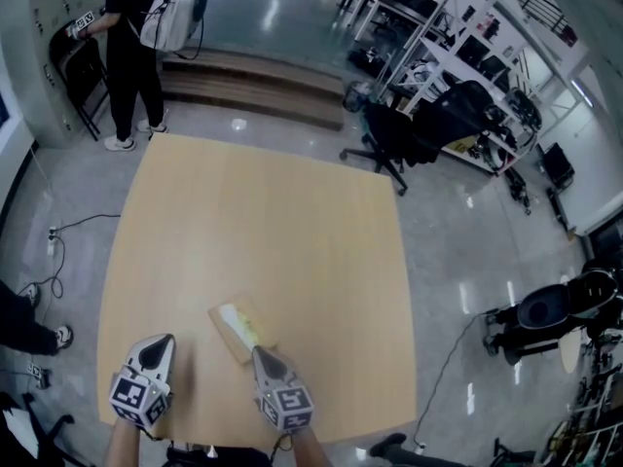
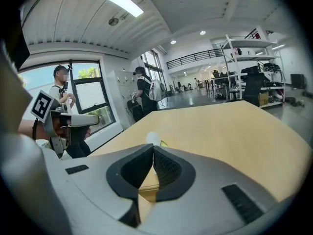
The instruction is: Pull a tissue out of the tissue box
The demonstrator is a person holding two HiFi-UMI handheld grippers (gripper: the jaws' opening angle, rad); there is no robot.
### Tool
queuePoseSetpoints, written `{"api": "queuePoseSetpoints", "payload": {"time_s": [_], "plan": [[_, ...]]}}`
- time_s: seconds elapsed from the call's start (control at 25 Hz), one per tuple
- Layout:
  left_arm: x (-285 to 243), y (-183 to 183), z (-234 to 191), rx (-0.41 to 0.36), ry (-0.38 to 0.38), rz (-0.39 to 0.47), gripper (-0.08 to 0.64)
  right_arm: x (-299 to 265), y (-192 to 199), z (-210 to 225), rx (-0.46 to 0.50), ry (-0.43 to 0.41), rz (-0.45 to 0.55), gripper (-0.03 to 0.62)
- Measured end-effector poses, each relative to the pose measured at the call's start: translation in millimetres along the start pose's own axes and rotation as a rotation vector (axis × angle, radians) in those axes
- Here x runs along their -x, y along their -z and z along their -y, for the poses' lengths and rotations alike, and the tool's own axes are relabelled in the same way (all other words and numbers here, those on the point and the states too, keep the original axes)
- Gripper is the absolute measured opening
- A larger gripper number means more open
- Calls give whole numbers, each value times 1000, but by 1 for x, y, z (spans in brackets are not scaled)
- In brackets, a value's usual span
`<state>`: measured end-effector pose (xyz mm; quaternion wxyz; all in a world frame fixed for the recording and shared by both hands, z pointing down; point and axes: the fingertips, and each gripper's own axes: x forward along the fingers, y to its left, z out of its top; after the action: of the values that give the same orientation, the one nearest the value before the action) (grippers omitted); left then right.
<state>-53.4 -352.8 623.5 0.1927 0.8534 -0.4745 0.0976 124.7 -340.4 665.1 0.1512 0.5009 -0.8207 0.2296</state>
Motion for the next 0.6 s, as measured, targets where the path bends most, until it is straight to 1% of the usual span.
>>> {"api": "queuePoseSetpoints", "payload": {"time_s": [0.12,0.16,0.24,0.28,0.44,0.48,0.6], "plan": [[0,2,-2,0,1,-1,8,-2,1,1,-3,-3,0,26],[0,1,-1,-2,0,-2,8,-2,1,2,-8,-4,2,40],[0,1,0,-5,1,-4,8,-1,2,4,-13,-5,0,90],[-1,1,1,-5,1,-6,8,-2,3,5,-12,-5,-3,127],[-3,3,-2,-5,-8,-14,8,-11,11,4,-19,-24,-30,174],[-2,4,-3,-4,-9,-15,8,-14,14,3,-24,-29,-40,205],[-1,4,-3,-5,-6,-14,8,-21,20,2,-18,-24,-58,207]]}}
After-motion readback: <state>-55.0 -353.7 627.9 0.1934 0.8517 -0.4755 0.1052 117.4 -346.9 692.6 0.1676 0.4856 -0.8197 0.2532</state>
